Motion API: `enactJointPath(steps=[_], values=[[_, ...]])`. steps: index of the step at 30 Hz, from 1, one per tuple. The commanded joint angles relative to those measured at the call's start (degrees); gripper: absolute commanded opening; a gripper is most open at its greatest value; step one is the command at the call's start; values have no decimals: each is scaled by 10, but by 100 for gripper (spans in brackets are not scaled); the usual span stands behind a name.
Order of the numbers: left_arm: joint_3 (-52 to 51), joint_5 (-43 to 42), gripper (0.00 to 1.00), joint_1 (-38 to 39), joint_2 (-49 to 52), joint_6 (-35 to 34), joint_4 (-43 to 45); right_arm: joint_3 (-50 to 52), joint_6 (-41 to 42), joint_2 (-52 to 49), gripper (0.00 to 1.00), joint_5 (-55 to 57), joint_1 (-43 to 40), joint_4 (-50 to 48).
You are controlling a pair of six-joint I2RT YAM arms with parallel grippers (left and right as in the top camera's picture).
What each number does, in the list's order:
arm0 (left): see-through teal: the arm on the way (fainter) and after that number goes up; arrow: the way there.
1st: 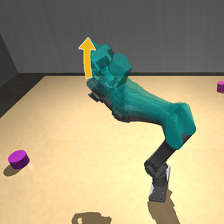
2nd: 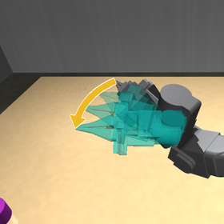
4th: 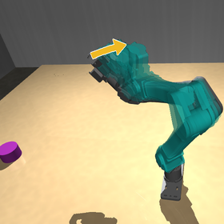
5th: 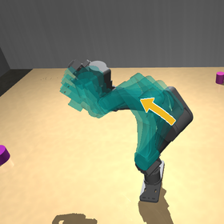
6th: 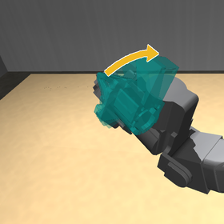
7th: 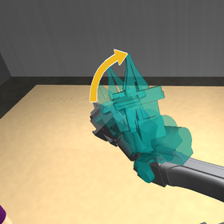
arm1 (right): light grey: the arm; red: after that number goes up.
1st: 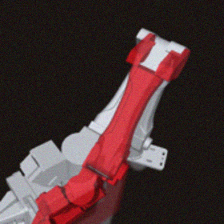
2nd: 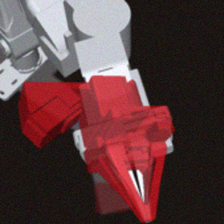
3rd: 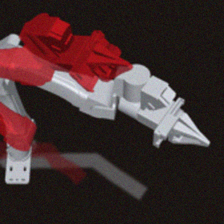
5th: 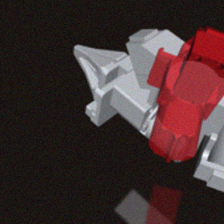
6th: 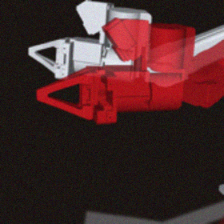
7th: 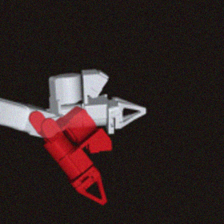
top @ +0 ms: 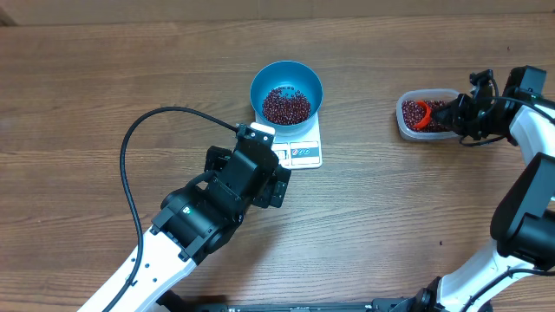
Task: Scoop item into bowl and weigh 150g on scale
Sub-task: 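Tilt the red cup upright and lift it out of the tub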
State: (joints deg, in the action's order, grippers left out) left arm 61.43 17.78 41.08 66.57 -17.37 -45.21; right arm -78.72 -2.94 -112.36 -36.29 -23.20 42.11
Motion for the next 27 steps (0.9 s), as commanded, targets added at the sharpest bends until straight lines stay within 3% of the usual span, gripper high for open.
enactJointPath(steps=[1, 27], values=[[-3, 2, 99, -6, 2, 5, 0, 16, 1, -29, 4, -18, -5, 0], [-3, 2, 99, -6, 2, 5, 0, 9, 2, -27, 4, -79, -44, 3]])
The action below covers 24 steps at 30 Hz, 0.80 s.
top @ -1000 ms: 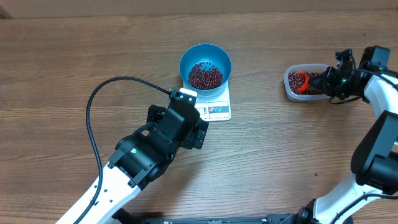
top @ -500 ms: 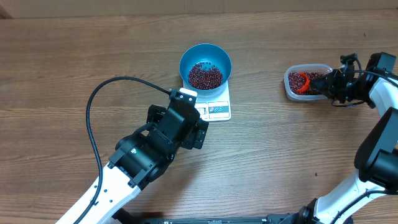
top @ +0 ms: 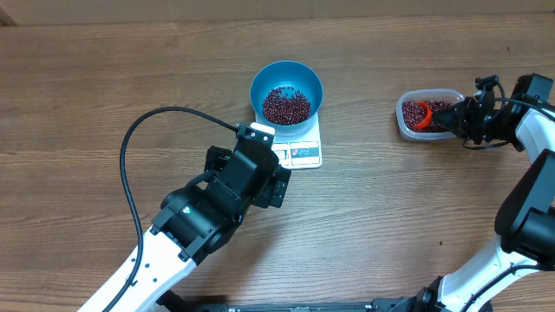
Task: Scoop item into bowl and weigh 150g on scale
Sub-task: 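Tilt the red cup upright and lift it out of the tub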
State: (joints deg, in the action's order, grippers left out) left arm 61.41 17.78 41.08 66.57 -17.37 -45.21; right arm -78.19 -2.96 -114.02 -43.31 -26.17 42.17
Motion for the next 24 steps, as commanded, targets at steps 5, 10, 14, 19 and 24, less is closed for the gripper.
enactJointPath(steps=[5, 10, 14, 19, 24], values=[[-2, 2, 99, -6, 2, 5, 0, 4, 2, -10, 4, -71, -35, 3], [-2, 2, 99, -6, 2, 5, 0, 4, -1, -10, 4, -117, -52, 4], [-2, 2, 99, -6, 2, 5, 0, 4, -1, -10, 4, -136, -55, 4], [-2, 2, 99, -6, 2, 5, 0, 4, -3, -10, 3, -163, -55, 3], [-2, 2, 99, -6, 2, 5, 0, 4, -3, -10, 4, -195, -60, 4]])
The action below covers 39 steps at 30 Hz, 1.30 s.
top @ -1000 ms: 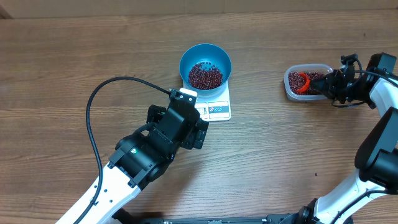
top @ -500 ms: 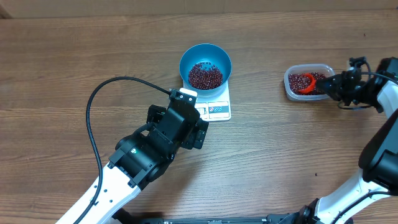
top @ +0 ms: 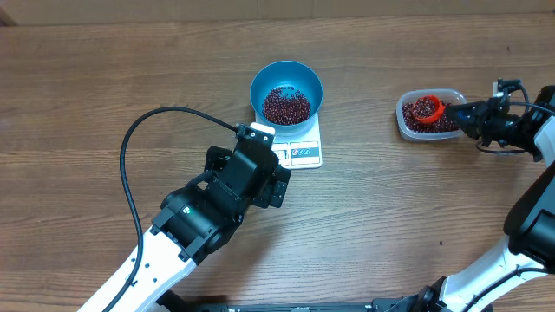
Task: Scoop item into bowl and weigh 150g on scale
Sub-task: 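Tilt the red cup upright and lift it out of the tub, then carry the red cup over the teal bowl with the right gripper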
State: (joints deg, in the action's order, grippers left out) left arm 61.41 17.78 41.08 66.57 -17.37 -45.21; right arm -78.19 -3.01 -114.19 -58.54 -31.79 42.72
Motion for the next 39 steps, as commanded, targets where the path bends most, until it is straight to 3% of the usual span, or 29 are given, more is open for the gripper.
enactJointPath(steps=[1, 23, 27, 39], values=[[-2, 2, 99, -6, 2, 5, 0, 4, -2, -8, 4, -46, -6, -1], [-2, 2, 99, -6, 2, 5, 0, 4, -5, -8, 4, -139, -19, 28], [-2, 2, 99, -6, 2, 5, 0, 4, -48, -8, 4, -181, -15, 54], [-2, 2, 99, -6, 2, 5, 0, 4, -58, -8, 4, -241, 61, 50]])
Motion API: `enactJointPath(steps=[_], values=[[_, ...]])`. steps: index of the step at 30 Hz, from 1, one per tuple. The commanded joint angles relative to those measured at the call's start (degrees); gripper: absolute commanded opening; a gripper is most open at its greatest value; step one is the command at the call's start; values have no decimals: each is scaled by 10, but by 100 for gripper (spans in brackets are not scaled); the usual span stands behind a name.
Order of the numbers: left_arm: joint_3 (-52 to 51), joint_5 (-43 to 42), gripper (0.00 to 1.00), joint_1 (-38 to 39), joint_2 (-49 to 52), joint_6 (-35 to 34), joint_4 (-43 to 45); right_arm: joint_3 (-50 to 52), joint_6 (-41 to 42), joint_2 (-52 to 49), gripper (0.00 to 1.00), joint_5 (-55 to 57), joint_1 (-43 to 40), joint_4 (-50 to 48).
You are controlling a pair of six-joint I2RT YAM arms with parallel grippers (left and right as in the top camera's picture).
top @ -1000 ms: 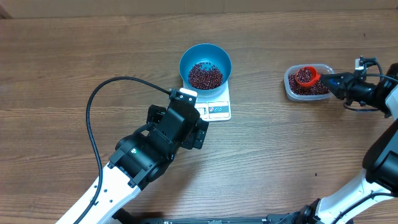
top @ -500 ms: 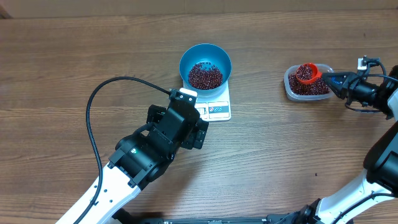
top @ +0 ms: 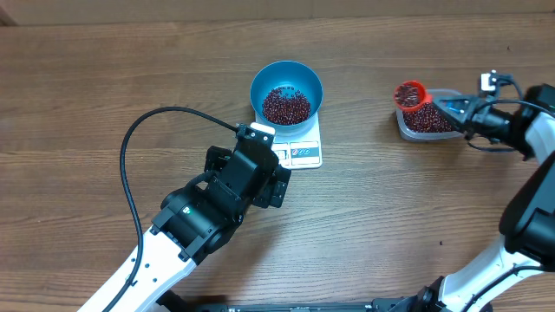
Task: Scoop item into bowl and weigh 150g on scale
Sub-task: 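Carry the red cup over the teal bowl with the right gripper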
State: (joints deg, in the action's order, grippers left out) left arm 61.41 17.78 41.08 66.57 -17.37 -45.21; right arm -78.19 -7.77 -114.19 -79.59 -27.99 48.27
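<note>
A blue bowl [top: 255, 85] holding red beans [top: 286, 106] stands on the white scale [top: 303, 154] at the table's middle. To the right a clear tub [top: 438, 130] holds more beans. My right gripper [top: 458, 109] is shut on the handle of a red scoop [top: 409, 93]. The scoop is heaped with beans and sits over the tub's left rim. My left gripper [top: 260, 165] rests by the scale's near left corner. The wrist body hides its fingers.
The left arm's black cable [top: 130, 165] loops over the table to the left of the scale. The right arm [top: 529, 217] runs down the right edge. Brown wooden tabletop [top: 381, 217] lies between scale and tub.
The loaded scoop was low inside the tub. It is now higher and further left, over the tub's left rim. The left arm has not moved.
The right gripper held the scoop tilted into the tub's beans at the first two moments. Then the scoop lay level and full in the tub with the gripper drawn back rightward. Now the full scoop is over the tub's left rim. Bowl, scale and left arm stayed put.
</note>
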Motion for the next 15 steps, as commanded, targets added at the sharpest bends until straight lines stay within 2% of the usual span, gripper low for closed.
enactJointPath(steps=[1, 5, 15], values=[[-2, 2, 99, -6, 2, 5, 0, 4, -10, -8, 4, -34, 31, -9], [-2, 2, 99, -6, 2, 5, 0, 4, 31, -8, 4, -70, 65, -56], [-2, 2, 99, -6, 2, 5, 0, 4, 175, -8, 4, -64, 149, -217]])
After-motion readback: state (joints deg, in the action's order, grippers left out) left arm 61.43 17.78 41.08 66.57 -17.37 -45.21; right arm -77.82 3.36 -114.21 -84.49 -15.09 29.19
